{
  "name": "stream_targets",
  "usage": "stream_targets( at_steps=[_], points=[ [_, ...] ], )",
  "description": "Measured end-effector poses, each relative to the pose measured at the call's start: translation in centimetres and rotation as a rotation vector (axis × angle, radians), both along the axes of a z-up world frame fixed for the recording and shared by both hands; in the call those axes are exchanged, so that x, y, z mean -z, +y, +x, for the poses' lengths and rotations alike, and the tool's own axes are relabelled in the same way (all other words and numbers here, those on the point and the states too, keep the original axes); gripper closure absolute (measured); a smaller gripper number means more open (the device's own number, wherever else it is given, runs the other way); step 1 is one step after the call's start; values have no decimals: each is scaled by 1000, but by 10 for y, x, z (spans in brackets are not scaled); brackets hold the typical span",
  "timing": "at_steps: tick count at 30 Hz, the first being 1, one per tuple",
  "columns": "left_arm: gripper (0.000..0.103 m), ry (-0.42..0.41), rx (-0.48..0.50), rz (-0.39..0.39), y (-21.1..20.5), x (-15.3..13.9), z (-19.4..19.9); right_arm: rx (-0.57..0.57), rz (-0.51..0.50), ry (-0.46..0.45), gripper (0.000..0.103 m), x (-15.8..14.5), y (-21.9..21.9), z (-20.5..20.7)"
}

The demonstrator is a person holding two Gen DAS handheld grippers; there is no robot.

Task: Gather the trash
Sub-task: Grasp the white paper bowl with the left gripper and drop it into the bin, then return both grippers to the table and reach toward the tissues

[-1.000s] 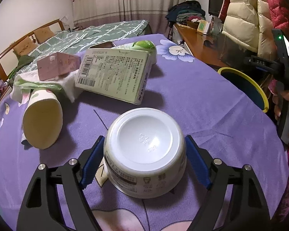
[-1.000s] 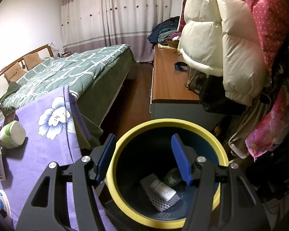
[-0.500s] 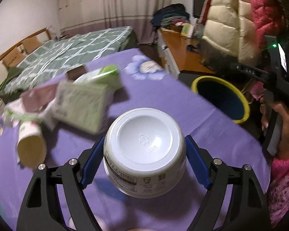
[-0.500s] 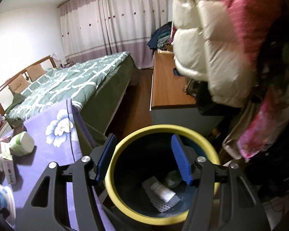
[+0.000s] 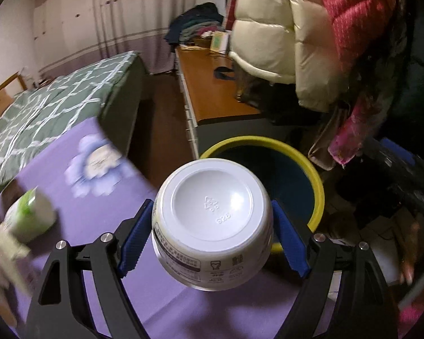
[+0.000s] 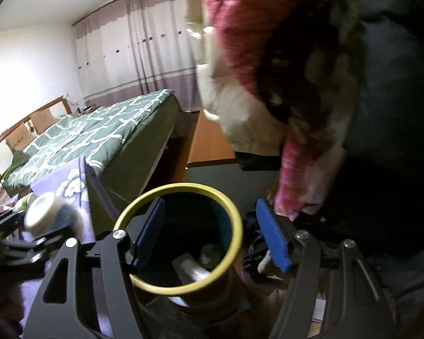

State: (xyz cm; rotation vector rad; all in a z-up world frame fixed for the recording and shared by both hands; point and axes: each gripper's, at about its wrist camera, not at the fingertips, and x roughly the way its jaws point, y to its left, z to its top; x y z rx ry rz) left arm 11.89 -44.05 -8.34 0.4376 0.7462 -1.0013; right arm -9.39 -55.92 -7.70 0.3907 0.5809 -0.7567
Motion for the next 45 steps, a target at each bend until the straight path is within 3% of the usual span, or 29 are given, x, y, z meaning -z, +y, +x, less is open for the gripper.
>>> stream_targets(
  at_steps=[10, 12, 16, 21, 28, 35, 40, 45],
  points=[
    [21, 49, 38, 56, -92, 31, 6, 46, 28, -1, 39, 8, -22, -22],
    [6, 54, 35, 44, -100, 34, 10, 51, 28, -5, 39, 6, -23, -23],
    [5, 55, -5, -4, -87, 22, 16, 42, 23, -1, 39, 7, -18, -18],
    [5, 1, -67, -69, -15, -8, 25, 1, 31, -2, 39, 9, -6, -1],
    [5, -62, -282, -147, 147, -33, 44, -134, 36, 3, 39, 10, 34, 52],
    [5, -163, -550, -129, 305, -23, 63, -273, 19, 15, 39, 1, 89, 110],
    [5, -156, -734, -130, 396, -8, 94, -386, -23, 12, 39, -12, 135, 151],
    [5, -165, -863, -143, 451, 6, 114, -523, -21, 25, 39, -15, 181, 191]
  ],
)
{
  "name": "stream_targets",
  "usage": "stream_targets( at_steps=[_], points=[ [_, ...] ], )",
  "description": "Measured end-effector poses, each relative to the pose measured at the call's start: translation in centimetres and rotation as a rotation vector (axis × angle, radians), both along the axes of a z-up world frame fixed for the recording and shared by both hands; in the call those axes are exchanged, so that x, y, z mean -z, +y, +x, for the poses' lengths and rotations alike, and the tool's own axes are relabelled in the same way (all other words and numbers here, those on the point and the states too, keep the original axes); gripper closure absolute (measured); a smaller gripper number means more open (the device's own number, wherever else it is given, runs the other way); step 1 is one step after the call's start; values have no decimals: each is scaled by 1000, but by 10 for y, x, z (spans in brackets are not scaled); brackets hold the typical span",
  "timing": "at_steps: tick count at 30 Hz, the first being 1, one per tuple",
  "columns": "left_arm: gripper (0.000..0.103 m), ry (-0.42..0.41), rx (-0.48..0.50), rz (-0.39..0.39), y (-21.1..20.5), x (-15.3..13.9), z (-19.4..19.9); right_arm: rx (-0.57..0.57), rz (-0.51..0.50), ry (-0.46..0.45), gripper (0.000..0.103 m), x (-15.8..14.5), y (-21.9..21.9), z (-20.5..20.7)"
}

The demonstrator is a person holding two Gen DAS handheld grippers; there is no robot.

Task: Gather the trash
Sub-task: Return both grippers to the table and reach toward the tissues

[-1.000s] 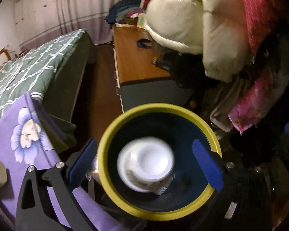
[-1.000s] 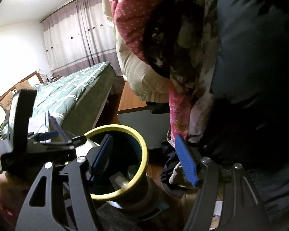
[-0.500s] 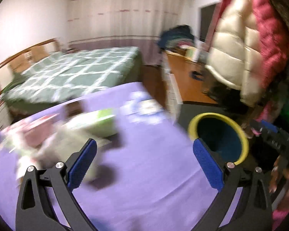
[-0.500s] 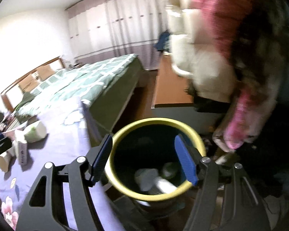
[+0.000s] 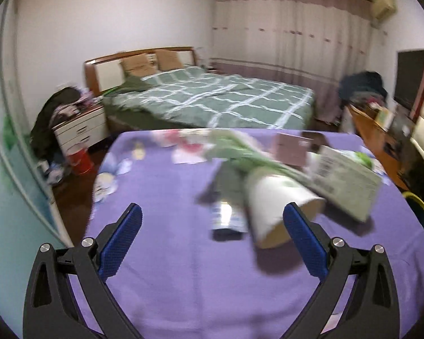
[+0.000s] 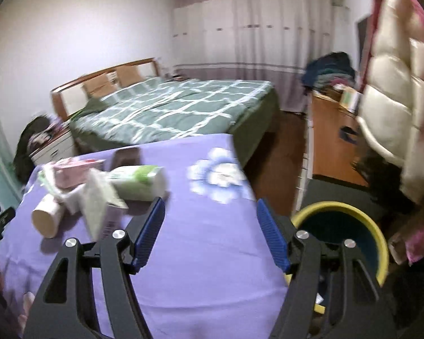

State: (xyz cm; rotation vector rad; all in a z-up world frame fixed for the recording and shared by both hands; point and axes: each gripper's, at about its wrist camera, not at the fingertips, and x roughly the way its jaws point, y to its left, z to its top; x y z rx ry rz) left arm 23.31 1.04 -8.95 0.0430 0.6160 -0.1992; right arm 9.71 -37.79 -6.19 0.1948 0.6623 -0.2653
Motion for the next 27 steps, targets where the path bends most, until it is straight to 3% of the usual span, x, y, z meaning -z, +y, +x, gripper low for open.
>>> stream_targets(
  at_steps=[4, 9, 16, 21, 24, 27],
  points=[
    [5, 27, -47, -15, 20, 4, 6, -85, 1, 3, 39, -1, 35, 26],
    [5, -13, -85, 19, 23, -3, 2, -180, 22, -6, 39, 0, 75, 52],
    [5, -10, -182, -19, 45, -12, 0, -359, 40, 19, 39, 2, 136, 81],
    [5, -8, -258, -28, 62, -12, 1, -509, 38, 14, 67, -1, 183, 101],
    [5, -24, -284, -22, 66, -13, -1, -586, 26, 18, 75, 1, 208, 112],
    [5, -35, -309, -7, 68, -13, -1, -618, 4, 39, 76, 9, 227, 124]
  ],
)
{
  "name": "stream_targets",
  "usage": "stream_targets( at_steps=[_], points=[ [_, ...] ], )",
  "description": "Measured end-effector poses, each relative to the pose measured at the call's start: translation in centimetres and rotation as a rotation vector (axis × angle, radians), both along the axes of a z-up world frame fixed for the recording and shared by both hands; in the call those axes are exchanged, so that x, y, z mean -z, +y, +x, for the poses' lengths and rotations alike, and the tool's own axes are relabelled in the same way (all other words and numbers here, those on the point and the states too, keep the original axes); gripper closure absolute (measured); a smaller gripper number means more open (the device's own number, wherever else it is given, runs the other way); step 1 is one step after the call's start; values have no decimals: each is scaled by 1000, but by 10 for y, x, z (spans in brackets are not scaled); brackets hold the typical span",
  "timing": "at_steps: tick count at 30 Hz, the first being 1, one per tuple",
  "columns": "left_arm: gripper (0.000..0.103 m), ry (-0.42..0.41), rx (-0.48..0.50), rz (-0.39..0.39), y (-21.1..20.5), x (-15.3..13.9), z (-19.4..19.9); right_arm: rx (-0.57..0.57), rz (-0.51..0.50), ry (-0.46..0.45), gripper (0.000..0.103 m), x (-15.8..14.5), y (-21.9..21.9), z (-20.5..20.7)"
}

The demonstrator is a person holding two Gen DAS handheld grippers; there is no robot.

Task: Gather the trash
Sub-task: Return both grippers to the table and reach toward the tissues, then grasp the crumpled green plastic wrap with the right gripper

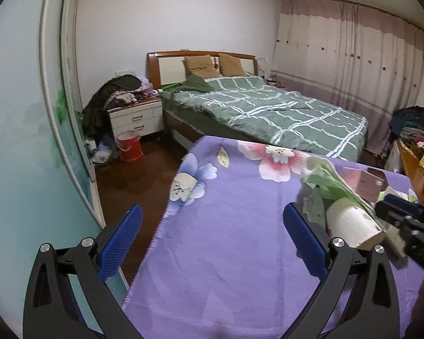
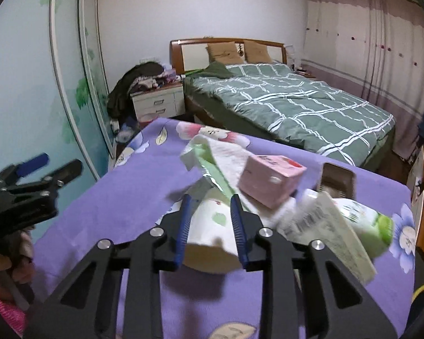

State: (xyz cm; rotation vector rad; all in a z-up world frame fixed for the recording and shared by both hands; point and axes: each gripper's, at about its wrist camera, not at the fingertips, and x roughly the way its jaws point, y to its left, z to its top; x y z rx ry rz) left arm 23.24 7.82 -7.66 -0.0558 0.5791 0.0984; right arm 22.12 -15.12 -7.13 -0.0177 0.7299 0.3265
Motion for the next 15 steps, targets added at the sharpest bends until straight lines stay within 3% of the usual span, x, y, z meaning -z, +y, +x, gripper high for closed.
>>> stream_targets(
  at_steps=[14, 15],
  points=[
    [5, 24, 11, -4, -4, 6, 6, -25, -174, -9, 76, 21, 38, 55],
    [5, 25, 13, -3, -4, 6, 6, -24, -182, -5, 80, 23, 38, 57]
  ],
)
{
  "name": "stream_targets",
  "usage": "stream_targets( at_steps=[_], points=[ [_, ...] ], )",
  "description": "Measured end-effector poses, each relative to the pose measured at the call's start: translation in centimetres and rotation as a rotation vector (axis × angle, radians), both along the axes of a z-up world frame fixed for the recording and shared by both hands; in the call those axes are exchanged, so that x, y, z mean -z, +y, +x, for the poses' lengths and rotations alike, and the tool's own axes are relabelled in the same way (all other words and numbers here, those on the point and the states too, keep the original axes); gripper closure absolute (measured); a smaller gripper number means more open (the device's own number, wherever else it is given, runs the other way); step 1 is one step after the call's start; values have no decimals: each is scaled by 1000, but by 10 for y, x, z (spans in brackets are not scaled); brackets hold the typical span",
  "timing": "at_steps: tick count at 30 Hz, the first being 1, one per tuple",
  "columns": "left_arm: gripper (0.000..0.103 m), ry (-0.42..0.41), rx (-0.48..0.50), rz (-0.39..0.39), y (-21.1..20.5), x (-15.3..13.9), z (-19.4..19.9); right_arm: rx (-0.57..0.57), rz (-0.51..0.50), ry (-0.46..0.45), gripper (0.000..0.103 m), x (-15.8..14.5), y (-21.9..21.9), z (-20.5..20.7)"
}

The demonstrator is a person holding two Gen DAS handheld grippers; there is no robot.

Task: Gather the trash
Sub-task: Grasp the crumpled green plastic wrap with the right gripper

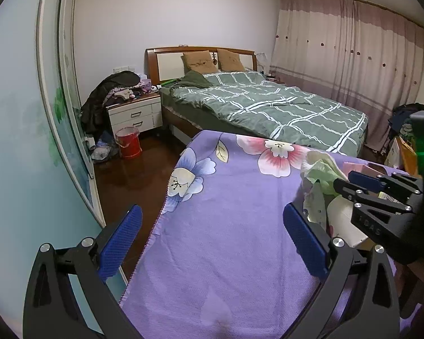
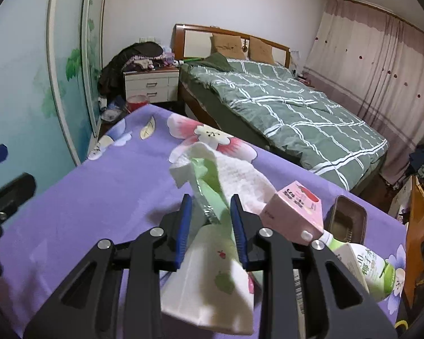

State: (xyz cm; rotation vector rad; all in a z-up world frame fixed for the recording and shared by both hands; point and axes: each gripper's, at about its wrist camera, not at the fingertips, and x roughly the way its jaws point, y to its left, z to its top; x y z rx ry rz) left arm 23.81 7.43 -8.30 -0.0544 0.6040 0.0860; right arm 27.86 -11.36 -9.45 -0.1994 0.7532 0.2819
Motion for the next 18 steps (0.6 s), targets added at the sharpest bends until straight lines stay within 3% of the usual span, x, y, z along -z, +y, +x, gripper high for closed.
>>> stream_targets(
  at_steps=[2, 9, 13, 18],
  points=[
    [5, 2, 4, 6, -2, 1, 0, -8, 4, 5, 93, 2, -2, 1],
    [5, 5, 14, 12, -5, 2, -1, -13, 151, -23, 99, -20, -33, -30],
    [5, 0, 20, 11, -7, 1, -2, -18, 223, -57, 100, -42, -60, -68],
    [5, -1, 31, 9, -10, 1, -5, 54, 333, -57, 100, -50, -107, -109]
  ],
)
